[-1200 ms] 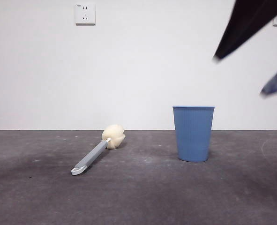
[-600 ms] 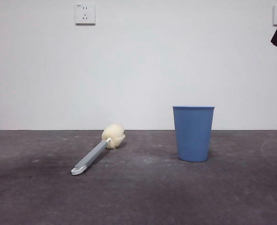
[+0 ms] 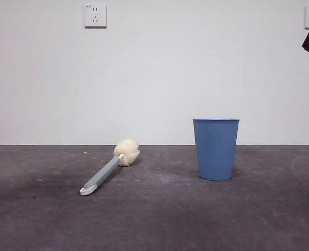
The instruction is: Pick up the cup brush,pick up the cup,insert the brush into the cup,clean the cup,put the cup brush back,put the cup back to the fixed position on the table
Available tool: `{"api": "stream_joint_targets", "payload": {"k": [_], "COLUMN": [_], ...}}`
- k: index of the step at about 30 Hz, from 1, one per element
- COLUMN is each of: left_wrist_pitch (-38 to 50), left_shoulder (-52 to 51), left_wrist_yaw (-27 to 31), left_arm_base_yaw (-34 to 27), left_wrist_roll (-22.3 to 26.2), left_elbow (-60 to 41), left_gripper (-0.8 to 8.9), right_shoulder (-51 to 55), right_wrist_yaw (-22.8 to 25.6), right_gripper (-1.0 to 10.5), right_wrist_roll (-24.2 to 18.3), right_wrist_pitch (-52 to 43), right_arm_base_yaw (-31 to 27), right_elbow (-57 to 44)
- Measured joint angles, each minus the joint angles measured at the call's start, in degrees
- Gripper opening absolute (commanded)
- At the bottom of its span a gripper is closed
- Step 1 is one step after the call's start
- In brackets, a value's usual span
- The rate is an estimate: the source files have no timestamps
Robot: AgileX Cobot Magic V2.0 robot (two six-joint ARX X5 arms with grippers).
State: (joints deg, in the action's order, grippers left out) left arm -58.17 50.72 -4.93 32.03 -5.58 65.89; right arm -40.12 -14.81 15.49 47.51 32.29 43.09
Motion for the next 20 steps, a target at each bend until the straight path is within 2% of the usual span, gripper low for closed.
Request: {"api": "stream_joint_targets", "payload": {"k": [2, 4, 6, 9, 13, 20], "left_wrist_pitch": [10.27, 23.85, 37.38, 52.65, 54.1, 53.02], "left_shoulder": [-2.6, -7.34, -13.42, -24.06, -32.24, -44.5], "left_wrist_yaw": [2.82, -0.55, -5.09, -5.22, -4.72, -4.22], "left_arm_base_yaw": [-3.43, -9.55, -16.24, -25.55, -30.21, -34.16], "left_wrist_roll": [2.73, 6.03, 7.37, 8.15, 8.44, 8.57], "left_elbow": [-0.5, -3.63, -9.68, -22.23, -33.55, -51.65], "left_gripper": [-0.03, -0.03, -0.03, -0.03, -0.03, -0.03], "right_shoulder": [0.02, -0.02, -0.02, -0.02, -0.02, -0.02], "right_wrist_yaw": [0.0, 0.0, -0.02, 0.0, 0.0, 0.0], "right_gripper": [0.0, 0.0, 0.0, 0.0, 0.0, 0.0], "right_wrist_roll": [0.0, 0.0, 0.0, 0.0, 0.0, 0.02], "right_wrist_pitch": [0.0, 0.0, 0.0, 0.0, 0.0, 0.02], "right_arm_base_yaw": [0.0, 0.0, 0.0, 0.0, 0.0, 0.0], "right_elbow": [0.0, 0.0, 0.0, 0.0, 0.0, 0.0]}}
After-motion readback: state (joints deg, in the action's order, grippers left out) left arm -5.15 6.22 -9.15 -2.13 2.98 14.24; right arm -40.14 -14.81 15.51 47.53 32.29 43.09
